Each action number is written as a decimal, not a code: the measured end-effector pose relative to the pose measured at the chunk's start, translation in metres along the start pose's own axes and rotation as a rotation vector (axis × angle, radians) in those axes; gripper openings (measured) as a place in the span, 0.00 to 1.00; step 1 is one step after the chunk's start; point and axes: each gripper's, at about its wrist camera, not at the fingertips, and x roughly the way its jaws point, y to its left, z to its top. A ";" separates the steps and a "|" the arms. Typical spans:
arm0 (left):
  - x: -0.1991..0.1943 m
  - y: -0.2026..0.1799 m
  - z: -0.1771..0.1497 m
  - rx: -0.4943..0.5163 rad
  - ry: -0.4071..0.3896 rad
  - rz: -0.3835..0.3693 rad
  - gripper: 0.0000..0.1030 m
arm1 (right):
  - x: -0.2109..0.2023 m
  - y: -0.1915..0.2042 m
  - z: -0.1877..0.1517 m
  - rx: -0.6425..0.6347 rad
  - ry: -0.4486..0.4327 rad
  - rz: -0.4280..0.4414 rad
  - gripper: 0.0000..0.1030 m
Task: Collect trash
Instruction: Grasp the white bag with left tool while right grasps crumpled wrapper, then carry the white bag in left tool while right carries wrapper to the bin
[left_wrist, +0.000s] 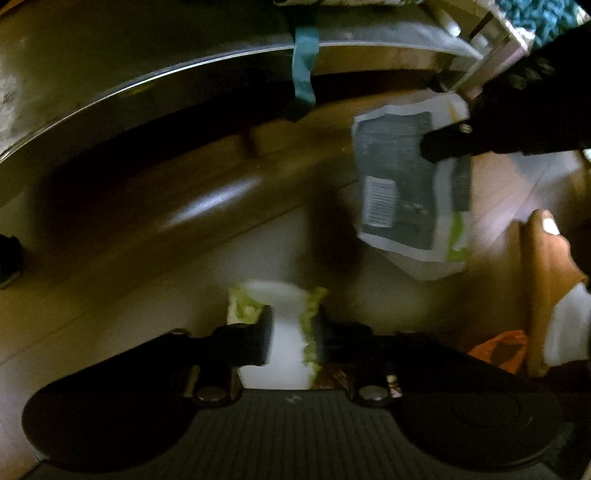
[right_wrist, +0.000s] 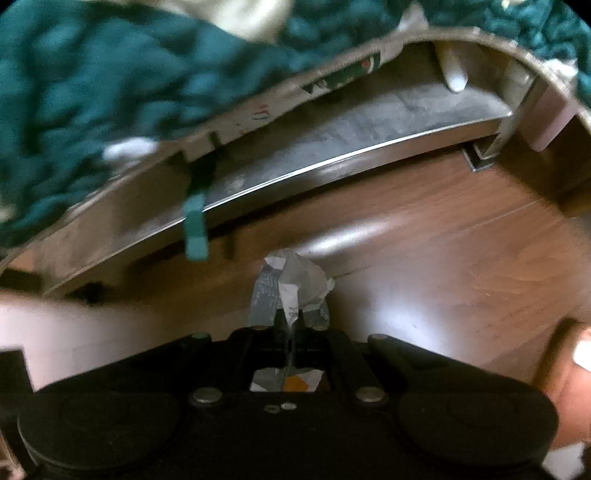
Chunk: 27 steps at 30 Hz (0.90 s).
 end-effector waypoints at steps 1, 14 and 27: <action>-0.003 0.000 -0.001 -0.012 0.000 -0.006 0.11 | -0.008 0.003 -0.003 -0.022 -0.001 -0.004 0.00; -0.075 0.028 -0.002 -0.134 0.006 -0.051 0.04 | -0.110 0.017 -0.011 -0.131 -0.027 0.006 0.00; -0.219 -0.010 0.013 -0.099 -0.108 -0.047 0.04 | -0.273 0.009 -0.031 -0.169 -0.162 0.027 0.00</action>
